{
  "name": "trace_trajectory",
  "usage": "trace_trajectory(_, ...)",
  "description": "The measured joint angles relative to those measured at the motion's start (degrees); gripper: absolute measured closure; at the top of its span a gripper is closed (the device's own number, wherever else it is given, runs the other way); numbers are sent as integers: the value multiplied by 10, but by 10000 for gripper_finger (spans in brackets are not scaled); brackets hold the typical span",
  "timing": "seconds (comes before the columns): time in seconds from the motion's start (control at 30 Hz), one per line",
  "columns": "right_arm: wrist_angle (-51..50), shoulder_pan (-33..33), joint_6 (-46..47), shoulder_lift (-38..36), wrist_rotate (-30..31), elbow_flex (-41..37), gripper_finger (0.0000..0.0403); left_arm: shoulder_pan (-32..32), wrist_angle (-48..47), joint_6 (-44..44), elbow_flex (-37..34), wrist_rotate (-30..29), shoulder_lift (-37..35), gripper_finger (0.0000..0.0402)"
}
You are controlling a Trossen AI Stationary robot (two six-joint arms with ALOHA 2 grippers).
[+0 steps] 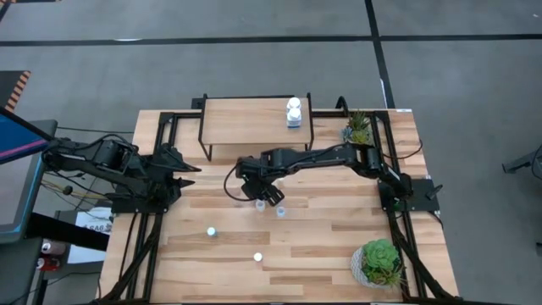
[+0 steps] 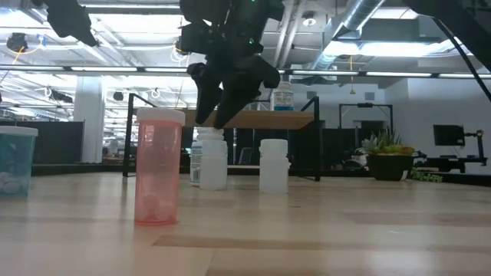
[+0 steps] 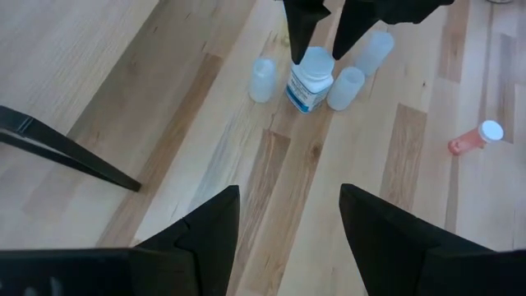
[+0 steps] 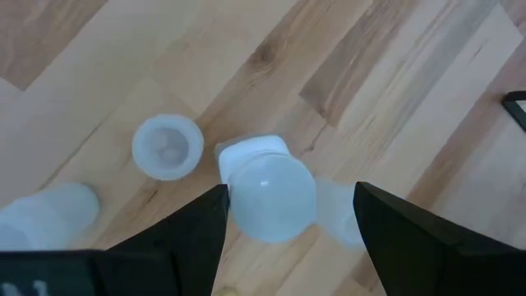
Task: Pick and place medicine bottles onto shelf by color
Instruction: Put the white big pill bottle on the shelf aligned with the other white big pill bottles
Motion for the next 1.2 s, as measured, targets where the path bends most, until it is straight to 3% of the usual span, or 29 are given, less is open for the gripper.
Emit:
trace_trajectory(0.67,9,0,6,39,2,-1,122,0,5,-6,0,-1,0,205)
trace_trajectory(0.77,3,0,32,39,2,-1,147,0,5,-6,0,-1,0,205)
trace_trajectory(0.97,-9,0,100,39,2,0,237,0,5,-6,0,-1,0,205)
trace_trajectory(1.2,-104,-3,198,27,1,37,239,0,5,-6,0,-1,0,205)
